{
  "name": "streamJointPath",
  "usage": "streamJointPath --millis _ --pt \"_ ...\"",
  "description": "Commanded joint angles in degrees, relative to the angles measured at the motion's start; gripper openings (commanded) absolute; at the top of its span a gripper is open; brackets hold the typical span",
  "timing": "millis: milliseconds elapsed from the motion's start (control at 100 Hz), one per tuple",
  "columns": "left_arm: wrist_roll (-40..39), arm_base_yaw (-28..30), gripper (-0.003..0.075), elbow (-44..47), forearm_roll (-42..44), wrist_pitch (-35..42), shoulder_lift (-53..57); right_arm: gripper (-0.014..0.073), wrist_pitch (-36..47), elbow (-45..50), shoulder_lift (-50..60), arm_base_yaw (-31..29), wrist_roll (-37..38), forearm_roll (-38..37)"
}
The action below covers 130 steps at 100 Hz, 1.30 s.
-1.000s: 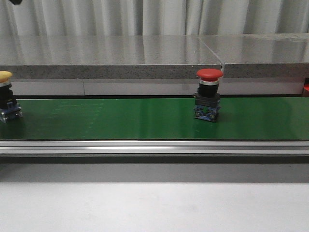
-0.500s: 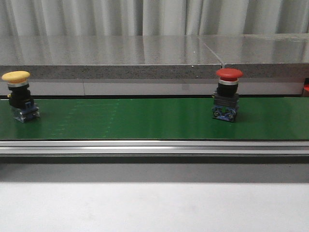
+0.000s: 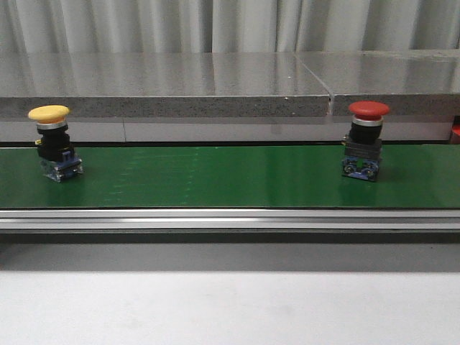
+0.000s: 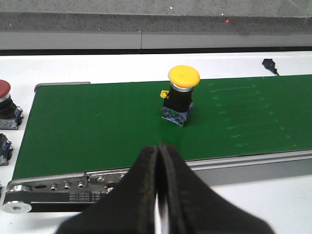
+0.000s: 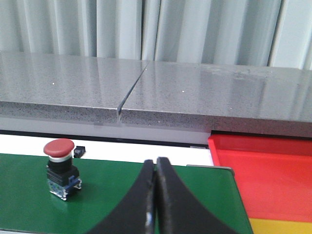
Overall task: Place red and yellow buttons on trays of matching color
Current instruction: 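Move the right gripper above the red button arriving on the belt, then close the right gripper on the red button and lift it off the belt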
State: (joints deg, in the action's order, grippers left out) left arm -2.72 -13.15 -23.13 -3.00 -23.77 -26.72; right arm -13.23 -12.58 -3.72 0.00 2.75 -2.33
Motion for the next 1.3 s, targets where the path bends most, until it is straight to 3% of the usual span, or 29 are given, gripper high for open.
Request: streamJointPath --millis 0,130,220,470,560,650,820,850,970,1290 --pt "-0.51 -0.32 -0.0019 -1.49 0.06 4.97 -0.21 -0.0069 -4.56 -7.95 -5.99 -0.10 0.04 0.26" --pt "-0.51 -0.32 -0.0019 -1.49 0.06 4.97 -0.21 -0.0069 -19.37 -20.14 -17.67 -0.10 0.04 0.26" --pt "-0.51 -0.32 -0.0019 -1.49 0.06 4.97 -0.21 -0.0069 -25.29 -27.05 -25.90 -0.10 0.04 0.26" --pt "-0.51 -0.32 -0.0019 -1.49 0.06 4.97 -0.21 -0.0066 -23.41 -33.75 -42.77 -0.10 0.04 0.87" --pt "-0.51 -0.32 -0.0019 -1.49 0.06 4.97 -0.21 -0.0022 -22.68 -33.75 -46.05 -0.10 0.04 0.94" --pt "-0.51 -0.32 -0.0019 -1.49 0.06 4.97 -0.21 0.0120 -23.75 -33.75 -48.63 -0.10 0.04 2.71" --pt "-0.51 -0.32 -0.0019 -1.49 0.06 4.97 -0.21 0.0626 -24.61 -33.75 -50.72 -0.10 0.04 4.95" --pt "-0.51 -0.32 -0.0019 -1.49 0.06 4.97 -0.21 0.0671 -24.61 -33.75 -50.71 -0.10 -0.02 4.95" --pt "-0.51 -0.32 -0.0019 -1.49 0.06 4.97 -0.21 0.0625 -23.51 -33.75 -50.97 -0.10 -0.22 4.95" --pt "-0.51 -0.32 -0.0019 -1.49 0.06 4.97 -0.21 0.0624 -24.34 -38.56 -61.77 -0.10 -6.60 9.71"
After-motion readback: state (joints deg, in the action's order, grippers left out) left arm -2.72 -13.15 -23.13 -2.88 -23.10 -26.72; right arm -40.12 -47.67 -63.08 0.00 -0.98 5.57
